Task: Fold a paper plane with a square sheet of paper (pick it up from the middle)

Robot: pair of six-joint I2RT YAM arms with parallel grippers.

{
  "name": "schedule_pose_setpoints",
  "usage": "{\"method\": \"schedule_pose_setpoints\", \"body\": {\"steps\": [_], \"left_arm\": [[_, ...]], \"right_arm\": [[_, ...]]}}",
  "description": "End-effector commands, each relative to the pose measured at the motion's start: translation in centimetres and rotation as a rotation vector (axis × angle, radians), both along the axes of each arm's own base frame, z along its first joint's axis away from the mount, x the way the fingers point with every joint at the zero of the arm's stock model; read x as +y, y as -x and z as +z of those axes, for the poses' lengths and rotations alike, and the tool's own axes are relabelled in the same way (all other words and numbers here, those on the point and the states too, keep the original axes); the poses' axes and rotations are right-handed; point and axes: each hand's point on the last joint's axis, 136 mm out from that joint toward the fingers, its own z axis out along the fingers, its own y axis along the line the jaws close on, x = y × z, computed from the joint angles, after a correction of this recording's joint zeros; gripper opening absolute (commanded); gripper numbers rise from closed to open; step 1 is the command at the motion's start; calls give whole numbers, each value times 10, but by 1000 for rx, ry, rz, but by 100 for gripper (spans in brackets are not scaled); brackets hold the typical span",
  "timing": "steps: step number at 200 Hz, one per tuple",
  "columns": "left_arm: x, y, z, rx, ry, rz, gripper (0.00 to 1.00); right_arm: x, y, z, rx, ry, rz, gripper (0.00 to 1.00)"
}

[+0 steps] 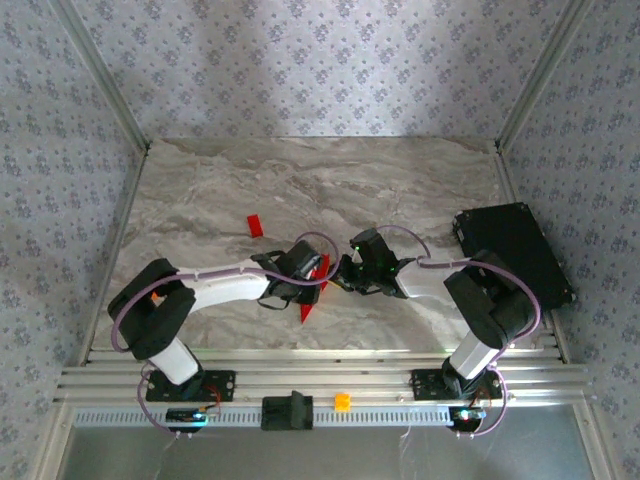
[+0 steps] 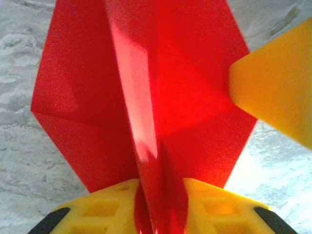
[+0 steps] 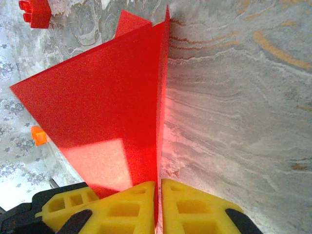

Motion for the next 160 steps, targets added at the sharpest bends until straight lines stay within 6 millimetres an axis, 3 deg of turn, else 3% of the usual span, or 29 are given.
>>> {"method": "schedule_pose_setpoints", "body": {"steps": [1,38,97,160], "left_arm": [[-2,-3,3,-11,-19,-5,25],[-3,-4,2,-15,-18,-2,20],[-6,-3,-1,-8,-16,-18,21],[-4,-6,3,-22,-34,10,14]], "right_arm": [[0,-1,4,-1,-10,1,13],[-1,-1,3,1,-9,0,14],[-1,0,1,6,-10,0,14],[-7,-3,12,-21,-22,-4,21]]}}
